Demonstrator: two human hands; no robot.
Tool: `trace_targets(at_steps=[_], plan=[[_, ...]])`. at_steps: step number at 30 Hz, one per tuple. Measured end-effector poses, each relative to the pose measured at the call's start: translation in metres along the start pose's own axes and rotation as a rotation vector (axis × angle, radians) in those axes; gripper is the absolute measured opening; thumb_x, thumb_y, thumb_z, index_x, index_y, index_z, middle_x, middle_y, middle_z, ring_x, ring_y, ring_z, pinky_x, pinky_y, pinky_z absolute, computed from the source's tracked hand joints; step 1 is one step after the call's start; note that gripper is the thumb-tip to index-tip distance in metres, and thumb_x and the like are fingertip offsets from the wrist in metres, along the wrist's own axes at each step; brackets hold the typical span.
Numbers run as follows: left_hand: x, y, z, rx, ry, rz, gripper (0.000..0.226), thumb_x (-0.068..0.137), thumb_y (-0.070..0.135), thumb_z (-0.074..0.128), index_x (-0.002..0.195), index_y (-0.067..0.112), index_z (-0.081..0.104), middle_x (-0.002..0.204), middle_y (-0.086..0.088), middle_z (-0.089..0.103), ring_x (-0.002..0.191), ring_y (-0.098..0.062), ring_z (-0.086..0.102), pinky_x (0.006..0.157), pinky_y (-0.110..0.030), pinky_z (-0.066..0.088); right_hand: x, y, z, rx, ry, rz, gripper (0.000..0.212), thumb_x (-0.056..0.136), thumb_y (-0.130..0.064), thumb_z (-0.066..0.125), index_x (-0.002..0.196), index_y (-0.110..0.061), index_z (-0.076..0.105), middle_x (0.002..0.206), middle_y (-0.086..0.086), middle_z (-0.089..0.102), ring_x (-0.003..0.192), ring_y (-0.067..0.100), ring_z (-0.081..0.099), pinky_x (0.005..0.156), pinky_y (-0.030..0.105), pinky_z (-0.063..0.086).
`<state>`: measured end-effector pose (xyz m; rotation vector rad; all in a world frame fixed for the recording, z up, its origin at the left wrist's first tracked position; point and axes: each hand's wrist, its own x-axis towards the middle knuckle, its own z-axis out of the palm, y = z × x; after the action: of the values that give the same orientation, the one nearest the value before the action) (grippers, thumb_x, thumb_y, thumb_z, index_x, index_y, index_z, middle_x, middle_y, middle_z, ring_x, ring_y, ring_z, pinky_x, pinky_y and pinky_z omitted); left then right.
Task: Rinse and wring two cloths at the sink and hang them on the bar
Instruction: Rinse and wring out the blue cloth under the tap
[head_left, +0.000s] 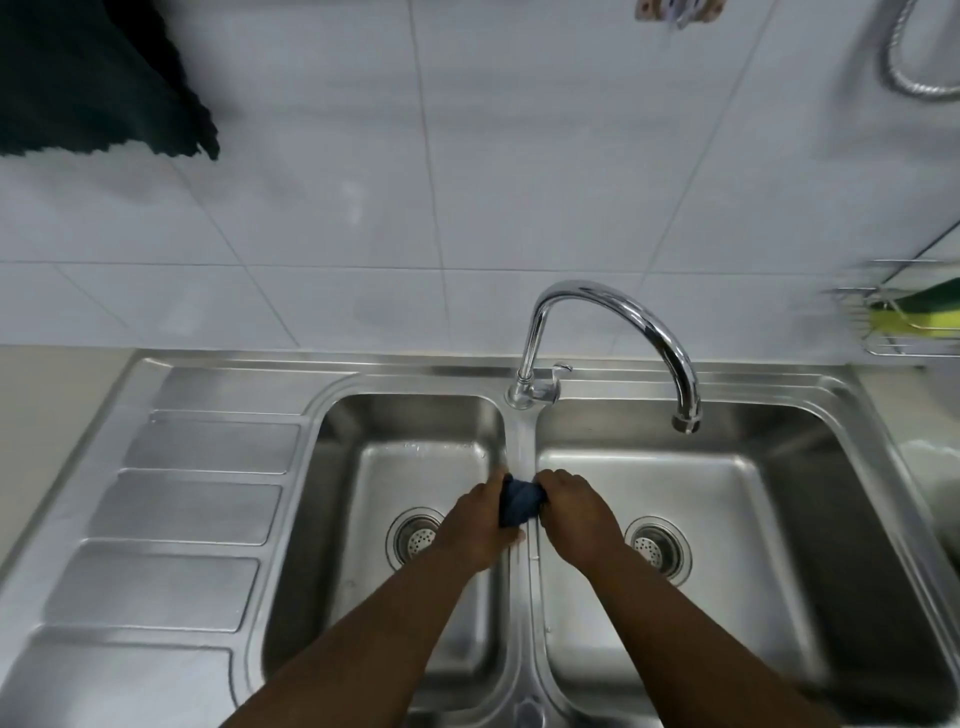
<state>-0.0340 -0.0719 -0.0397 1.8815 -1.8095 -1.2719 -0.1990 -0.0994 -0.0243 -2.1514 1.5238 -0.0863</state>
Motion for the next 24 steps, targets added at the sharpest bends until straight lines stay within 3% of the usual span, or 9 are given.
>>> trace_targets(at_steps=[2, 4, 8, 10, 13, 15, 17, 21, 24], plan=[[-0.006, -0.002, 0.002, 0.024, 0.021, -0.007, 0.066, 0.08, 0.031, 0.069, 0.139, 0.021, 0.04, 0.118, -0.007, 0.063, 0.105, -0.025, 0.062, 0.088, -0.037, 0.051, -0.005, -0.005, -0.002, -0.014, 0.021, -0.053, 0.025, 0.087, -0.005, 0.053, 0.109, -0.011, 0.062, 0.106, 0.009, 0.065, 0.099, 0.024, 0.057, 0.081, 0.032, 0.048], [-0.014, 0.001, -0.002, 0.053, 0.089, 0.018, 0.035, 0.081, 0.031, 0.067, 0.114, 0.019, 0.06, 0.099, -0.004, 0.061, 0.092, -0.023, 0.062, 0.081, -0.036, 0.052, -0.011, -0.013, -0.008, 0.046, 0.029, -0.083, 0.024, 0.086, -0.009, 0.053, 0.108, -0.012, 0.064, 0.105, 0.008, 0.066, 0.099, 0.024, 0.055, 0.082, 0.035, 0.048], [-0.032, 0.008, -0.033, -0.053, 0.192, 0.132, 0.009, 0.078, 0.009, 0.072, 0.088, 0.009, 0.07, 0.095, -0.003, 0.049, 0.078, -0.021, 0.059, 0.067, -0.024, 0.05, -0.02, -0.031, -0.039, 0.152, 0.009, -0.147, 0.026, 0.083, -0.006, 0.057, 0.106, -0.014, 0.066, 0.101, 0.007, 0.066, 0.093, 0.022, 0.057, 0.081, 0.033, 0.047], [-0.045, 0.016, -0.057, -0.115, 0.149, 0.138, 0.008, 0.075, 0.009, 0.073, 0.08, 0.014, 0.071, 0.091, -0.006, 0.059, 0.071, -0.02, 0.066, 0.061, -0.025, 0.057, -0.025, -0.045, -0.059, 0.227, -0.003, -0.168, 0.022, 0.084, -0.005, 0.059, 0.102, -0.014, 0.068, 0.097, 0.005, 0.067, 0.081, 0.018, 0.06, 0.076, 0.032, 0.05], [-0.067, 0.025, -0.091, -0.072, 0.125, 0.14, 0.009, 0.076, 0.023, 0.074, 0.082, 0.025, 0.067, 0.082, 0.004, 0.068, 0.07, -0.004, 0.065, 0.067, -0.029, 0.057, -0.031, -0.071, -0.086, 0.319, 0.017, -0.189, 0.01, 0.086, -0.01, 0.062, 0.092, -0.015, 0.069, 0.087, 0.002, 0.068, 0.064, 0.014, 0.064, 0.063, 0.032, 0.054], [-0.083, 0.031, -0.108, -0.031, 0.145, 0.17, 0.012, 0.077, 0.029, 0.073, 0.084, 0.032, 0.065, 0.081, 0.01, 0.068, 0.073, 0.001, 0.063, 0.068, -0.023, 0.052, -0.035, -0.089, -0.1, 0.348, 0.031, -0.213, 0.006, 0.086, -0.016, 0.065, 0.09, -0.019, 0.069, 0.083, -0.005, 0.066, 0.063, 0.0, 0.059, 0.06, 0.018, 0.048], [-0.099, 0.036, -0.124, -0.111, 0.141, 0.177, 0.013, 0.079, 0.028, 0.074, 0.086, 0.031, 0.064, 0.079, 0.01, 0.069, 0.073, -0.003, 0.066, 0.064, -0.021, 0.055, -0.04, -0.107, -0.11, 0.39, 0.041, -0.245, 0.013, 0.087, -0.017, 0.066, 0.09, -0.03, 0.066, 0.078, -0.016, 0.062, 0.066, -0.008, 0.056, 0.059, 0.005, 0.039], [-0.131, 0.046, -0.148, -0.402, 0.191, 0.224, 0.028, 0.079, 0.01, 0.076, 0.094, 0.028, 0.061, 0.084, 0.006, 0.072, 0.076, -0.008, 0.07, 0.06, -0.02, 0.055, -0.053, -0.132, -0.122, 0.449, 0.077, -0.311, 0.04, 0.086, -0.01, 0.066, 0.078, -0.048, 0.057, 0.071, -0.032, 0.061, 0.066, -0.01, 0.055, 0.061, 0.004, 0.039], [-0.15, 0.05, -0.16, -0.551, 0.261, 0.256, 0.039, 0.077, 0.0, 0.075, 0.104, 0.024, 0.061, 0.097, -0.002, 0.072, 0.085, -0.014, 0.07, 0.067, -0.024, 0.056, -0.062, -0.145, -0.122, 0.516, 0.071, -0.334, 0.036, 0.086, -0.007, 0.067, 0.083, -0.043, 0.061, 0.069, -0.033, 0.062, 0.061, -0.009, 0.056, 0.06, 0.004, 0.041]])
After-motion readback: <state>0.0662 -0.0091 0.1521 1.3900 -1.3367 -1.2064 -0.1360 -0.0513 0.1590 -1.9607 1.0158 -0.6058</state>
